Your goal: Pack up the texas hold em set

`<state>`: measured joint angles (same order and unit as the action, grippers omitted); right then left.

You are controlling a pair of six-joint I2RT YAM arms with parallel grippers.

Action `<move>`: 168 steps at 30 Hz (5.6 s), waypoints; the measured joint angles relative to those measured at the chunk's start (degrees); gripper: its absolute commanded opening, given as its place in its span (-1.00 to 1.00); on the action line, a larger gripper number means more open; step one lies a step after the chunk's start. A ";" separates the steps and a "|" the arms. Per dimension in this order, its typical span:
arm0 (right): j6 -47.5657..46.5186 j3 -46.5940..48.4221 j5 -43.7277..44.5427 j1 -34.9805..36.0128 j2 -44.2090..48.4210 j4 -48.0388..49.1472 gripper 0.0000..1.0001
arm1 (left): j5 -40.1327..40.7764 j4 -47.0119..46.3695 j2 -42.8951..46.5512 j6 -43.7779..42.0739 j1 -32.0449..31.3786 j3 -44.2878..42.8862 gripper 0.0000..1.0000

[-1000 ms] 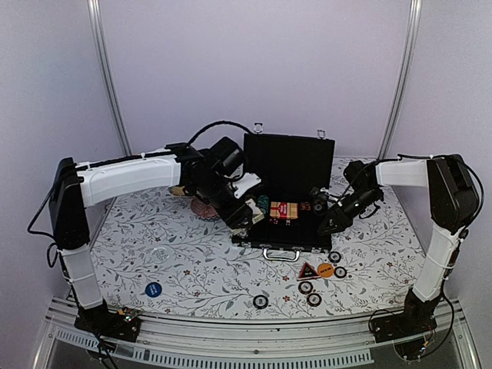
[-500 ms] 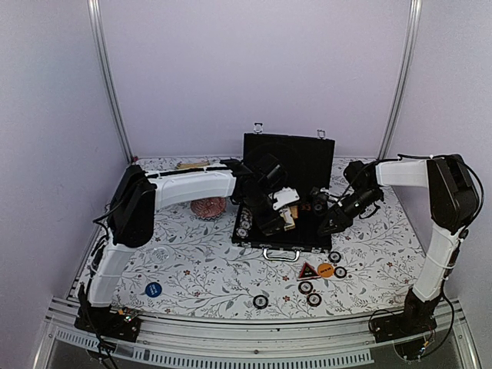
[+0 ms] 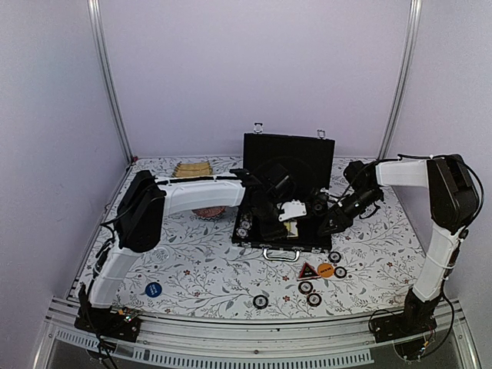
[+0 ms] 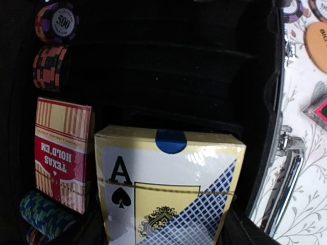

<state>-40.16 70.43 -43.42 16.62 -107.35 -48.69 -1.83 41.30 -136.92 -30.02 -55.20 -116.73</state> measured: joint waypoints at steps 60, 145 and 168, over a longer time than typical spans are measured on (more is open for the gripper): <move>12.37 21.14 6.64 12.37 -17.51 6.25 -0.53 | 7.32 -23.39 36.30 33.05 3.37 47.71 0.29; 7.76 -10.08 6.75 3.96 13.33 18.32 -0.24 | 4.26 2.64 43.30 56.59 31.12 64.13 0.53; 7.32 -10.08 5.51 3.96 13.31 17.62 -0.24 | 3.23 6.08 41.79 56.50 29.79 62.51 0.03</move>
<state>-32.84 60.36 -37.91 20.58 -94.04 -31.07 1.41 47.37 -95.13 26.48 -25.41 -54.22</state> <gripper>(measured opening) 0.381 0.596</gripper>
